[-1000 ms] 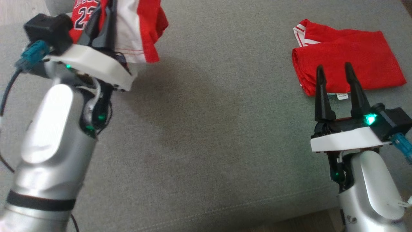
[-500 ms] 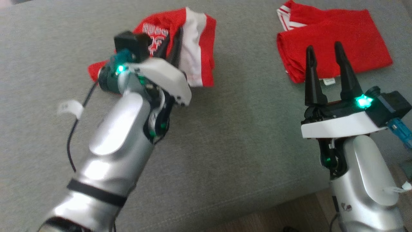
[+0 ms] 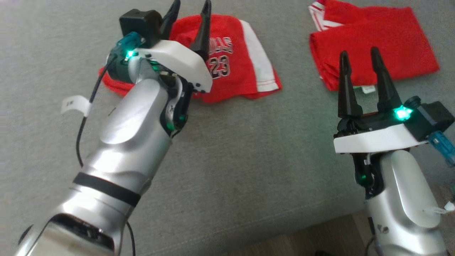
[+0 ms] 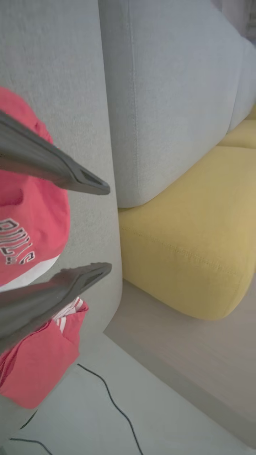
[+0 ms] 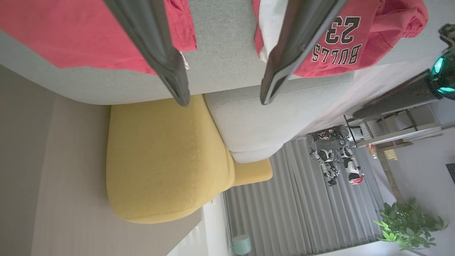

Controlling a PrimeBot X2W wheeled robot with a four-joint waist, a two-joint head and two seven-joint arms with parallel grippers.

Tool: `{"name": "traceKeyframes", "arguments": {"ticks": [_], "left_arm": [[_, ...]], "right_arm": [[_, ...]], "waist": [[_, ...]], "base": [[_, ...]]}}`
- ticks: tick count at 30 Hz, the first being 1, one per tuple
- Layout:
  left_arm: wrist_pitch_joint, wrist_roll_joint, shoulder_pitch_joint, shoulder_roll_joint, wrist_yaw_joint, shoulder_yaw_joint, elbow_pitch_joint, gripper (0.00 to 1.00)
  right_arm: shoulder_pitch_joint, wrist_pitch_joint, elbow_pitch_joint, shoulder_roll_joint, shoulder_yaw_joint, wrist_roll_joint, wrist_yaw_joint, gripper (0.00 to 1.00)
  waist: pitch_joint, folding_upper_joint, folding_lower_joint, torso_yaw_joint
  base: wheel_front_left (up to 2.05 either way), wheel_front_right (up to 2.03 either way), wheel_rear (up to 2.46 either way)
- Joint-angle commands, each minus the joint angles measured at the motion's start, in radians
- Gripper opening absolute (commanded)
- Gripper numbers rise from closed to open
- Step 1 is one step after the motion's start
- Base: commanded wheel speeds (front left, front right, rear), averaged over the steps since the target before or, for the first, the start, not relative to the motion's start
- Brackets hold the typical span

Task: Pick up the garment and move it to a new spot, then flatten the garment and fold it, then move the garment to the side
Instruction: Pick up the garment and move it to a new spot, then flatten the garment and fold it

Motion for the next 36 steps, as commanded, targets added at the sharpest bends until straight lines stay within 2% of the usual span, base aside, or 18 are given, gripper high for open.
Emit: {"name": "traceKeyframes", "arguments": {"ticks": [1, 7, 11, 14, 16, 20, 21, 23, 25, 26, 31, 36], "left_arm": [[-0.016, -0.001, -0.035, 0.033, -0.005, 0.04, -0.031, 1.0], [-0.037, 0.049, 0.07, 0.142, -0.026, 0.076, -0.112, 1.0], [-0.038, 0.101, 0.227, 0.204, -0.027, 0.149, -0.264, 1.0], [-0.038, 0.16, 0.373, 0.228, -0.029, 0.209, -0.388, 1.0], [-0.038, 0.192, 0.471, 0.22, -0.029, 0.248, -0.458, 1.0], [-0.038, 0.228, 0.615, 0.16, -0.041, 0.343, -0.552, 1.0], [-0.038, 0.228, 0.615, 0.16, -0.041, 0.343, -0.552, 1.0], [-0.039, 0.245, 0.649, 0.123, -0.051, 0.39, -0.574, 1.0], [-0.039, 0.268, 0.664, 0.095, -0.074, 0.418, -0.582, 1.0], [-0.039, 0.292, 0.667, 0.075, -0.098, 0.434, -0.58, 1.0], [-0.039, 0.338, 0.664, 0.041, -0.147, 0.46, -0.567, 1.0], [-0.039, 0.357, 0.656, 0.022, -0.175, 0.485, -0.553, 1.0]], "right_arm": [[-0.004, -0.006, -0.026, 0.004, 0.014, -0.014, -0.001, 1.0], [0.031, -0.006, 0.005, 0.004, 0.0, -0.059, -0.001, 1.0], [0.062, -0.005, 0.035, 0.004, -0.012, -0.08, -0.001, 1.0], [0.083, 0.002, 0.058, 0.004, -0.009, -0.088, -0.001, 1.0], [0.096, 0.006, 0.073, 0.004, -0.008, -0.091, -0.001, 1.0], [0.109, 0.021, 0.092, 0.004, -0.019, -0.099, -0.001, 1.0], [0.109, 0.021, 0.092, 0.004, -0.019, -0.099, -0.001, 1.0], [0.107, 0.032, 0.097, 0.004, -0.023, -0.103, -0.001, 1.0], [0.1, 0.05, 0.105, 0.004, -0.031, -0.099, -0.001, 1.0], [0.087, 0.073, 0.117, 0.004, -0.042, -0.089, -0.001, 1.0], [0.033, 0.147, 0.189, 0.004, -0.072, -0.062, -0.001, 1.0], [-0.034, 0.2, 0.289, 0.004, -0.105, -0.047, -0.001, 1.0]], "waist": [[-0.029, 0.0, 0.0, 0.047], [-0.084, 0.0, 0.0, 0.16], [-0.118, 0.0, 0.0, 0.222], [-0.139, 0.0, 0.0, 0.253], [-0.151, 0.0, 0.0, 0.269], [-0.157, 0.0, 0.0, 0.294], [-0.157, 0.0, 0.0, 0.294], [-0.155, 0.0, 0.0, 0.304], [-0.151, 0.0, 0.0, 0.312], [-0.142, 0.0, 0.0, 0.32], [-0.11, 0.0, 0.0, 0.339], [-0.074, 0.0, 0.0, 0.363]], "base": [[0.0, 0.0, 0.0], [0.0, 0.0, 0.0], [0.0, 0.0, 0.0], [0.0, 0.0, 0.0], [0.0, 0.0, 0.0], [0.0, 0.0, 0.0], [0.0, 0.0, 0.0], [0.0, 0.0, 0.0], [0.0, 0.0, 0.0], [0.0, 0.0, 0.0], [0.0, 0.0, 0.0], [0.0, 0.0, 0.0]]}}
